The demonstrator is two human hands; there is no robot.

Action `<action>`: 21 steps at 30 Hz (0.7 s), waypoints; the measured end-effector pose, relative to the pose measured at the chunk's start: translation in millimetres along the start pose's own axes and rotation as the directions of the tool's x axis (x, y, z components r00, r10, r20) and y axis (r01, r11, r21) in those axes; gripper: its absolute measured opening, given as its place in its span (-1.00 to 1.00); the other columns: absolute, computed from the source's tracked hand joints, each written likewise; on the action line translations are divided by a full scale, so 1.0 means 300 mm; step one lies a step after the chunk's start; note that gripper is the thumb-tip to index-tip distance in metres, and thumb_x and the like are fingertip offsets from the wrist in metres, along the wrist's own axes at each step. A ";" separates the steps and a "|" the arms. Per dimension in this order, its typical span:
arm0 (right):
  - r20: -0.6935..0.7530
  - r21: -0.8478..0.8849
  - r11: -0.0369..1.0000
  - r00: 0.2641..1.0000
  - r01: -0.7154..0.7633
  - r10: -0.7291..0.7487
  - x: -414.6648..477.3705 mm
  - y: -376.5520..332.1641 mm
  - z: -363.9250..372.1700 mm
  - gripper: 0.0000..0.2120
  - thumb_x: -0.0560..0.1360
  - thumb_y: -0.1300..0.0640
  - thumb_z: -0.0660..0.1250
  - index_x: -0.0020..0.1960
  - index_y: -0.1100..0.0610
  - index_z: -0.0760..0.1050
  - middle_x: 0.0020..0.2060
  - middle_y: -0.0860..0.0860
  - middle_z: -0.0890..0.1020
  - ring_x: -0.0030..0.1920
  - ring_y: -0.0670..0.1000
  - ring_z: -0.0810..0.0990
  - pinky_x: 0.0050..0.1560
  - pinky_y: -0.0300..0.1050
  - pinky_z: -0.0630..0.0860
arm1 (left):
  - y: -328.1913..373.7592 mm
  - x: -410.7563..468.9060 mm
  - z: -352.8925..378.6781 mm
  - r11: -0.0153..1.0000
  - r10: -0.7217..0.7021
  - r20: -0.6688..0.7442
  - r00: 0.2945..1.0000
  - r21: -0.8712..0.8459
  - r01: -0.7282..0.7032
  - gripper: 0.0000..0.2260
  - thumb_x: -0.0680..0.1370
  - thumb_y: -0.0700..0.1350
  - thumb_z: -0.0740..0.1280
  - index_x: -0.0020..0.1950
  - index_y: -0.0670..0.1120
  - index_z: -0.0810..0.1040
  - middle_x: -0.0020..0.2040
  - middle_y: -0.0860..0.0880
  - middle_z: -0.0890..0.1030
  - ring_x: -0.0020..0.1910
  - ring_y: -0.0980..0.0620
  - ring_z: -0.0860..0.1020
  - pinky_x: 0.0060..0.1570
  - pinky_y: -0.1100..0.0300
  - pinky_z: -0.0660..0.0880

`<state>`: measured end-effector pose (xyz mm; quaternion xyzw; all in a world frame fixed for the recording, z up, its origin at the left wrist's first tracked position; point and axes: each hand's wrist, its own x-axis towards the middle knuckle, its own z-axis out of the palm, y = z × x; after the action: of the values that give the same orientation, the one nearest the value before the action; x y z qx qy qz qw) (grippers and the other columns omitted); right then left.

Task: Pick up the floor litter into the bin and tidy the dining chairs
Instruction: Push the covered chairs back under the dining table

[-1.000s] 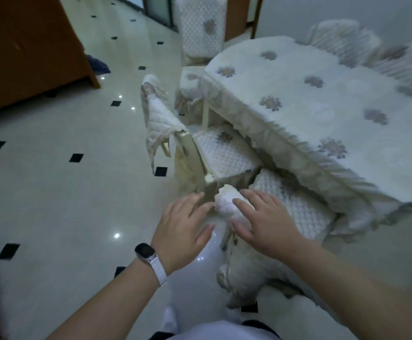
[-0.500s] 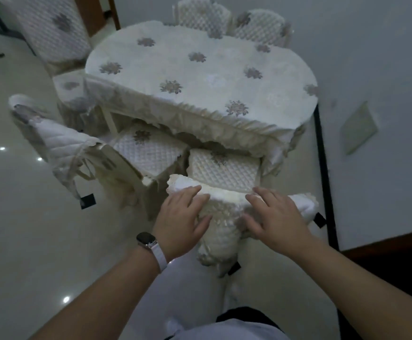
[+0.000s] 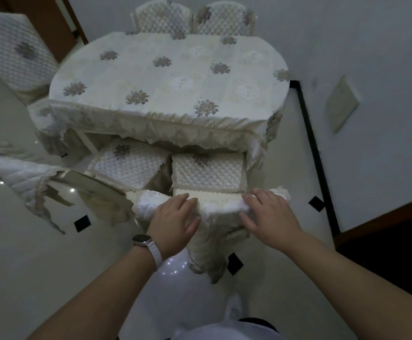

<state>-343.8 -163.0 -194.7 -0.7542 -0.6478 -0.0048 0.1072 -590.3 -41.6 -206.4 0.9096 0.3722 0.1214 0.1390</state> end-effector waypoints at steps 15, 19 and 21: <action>-0.028 0.127 0.981 0.989 0.145 -0.143 0.077 0.135 0.140 -0.59 0.37 -0.16 0.25 0.03 0.13 0.56 -0.15 0.04 0.61 -0.13 0.14 0.58 -0.05 0.04 0.48 | -0.015 0.066 0.117 0.994 0.003 -0.125 0.992 0.106 0.010 -0.61 0.50 0.26 0.22 0.17 0.04 0.50 0.03 -0.01 0.60 0.05 -0.07 0.49 0.17 -0.27 0.41; -0.044 0.119 0.975 0.982 0.188 -0.183 0.098 0.172 0.154 -0.65 0.37 -0.14 0.28 -0.04 0.11 0.56 -0.22 0.01 0.58 -0.21 0.11 0.55 -0.11 0.00 0.39 | -0.027 0.082 0.143 0.997 0.059 -0.212 0.975 0.066 -0.046 -0.65 0.49 0.23 0.24 0.15 0.05 0.46 -0.03 -0.03 0.60 0.01 -0.04 0.44 0.13 -0.26 0.42; -0.024 0.121 0.973 0.981 0.196 -0.195 0.109 0.184 0.149 -0.65 0.36 -0.15 0.28 -0.04 0.09 0.57 -0.22 0.00 0.58 -0.21 0.10 0.55 -0.14 0.00 0.42 | -0.028 0.097 0.147 0.997 0.071 -0.227 0.971 0.056 -0.060 -0.64 0.51 0.26 0.22 0.15 0.05 0.46 -0.03 -0.03 0.60 0.01 -0.04 0.43 0.14 -0.25 0.40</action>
<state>-290.3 -131.2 -242.2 -0.6787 -0.7174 0.0199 0.1562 -561.2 -22.2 -247.0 0.9044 0.3584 0.2208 0.0691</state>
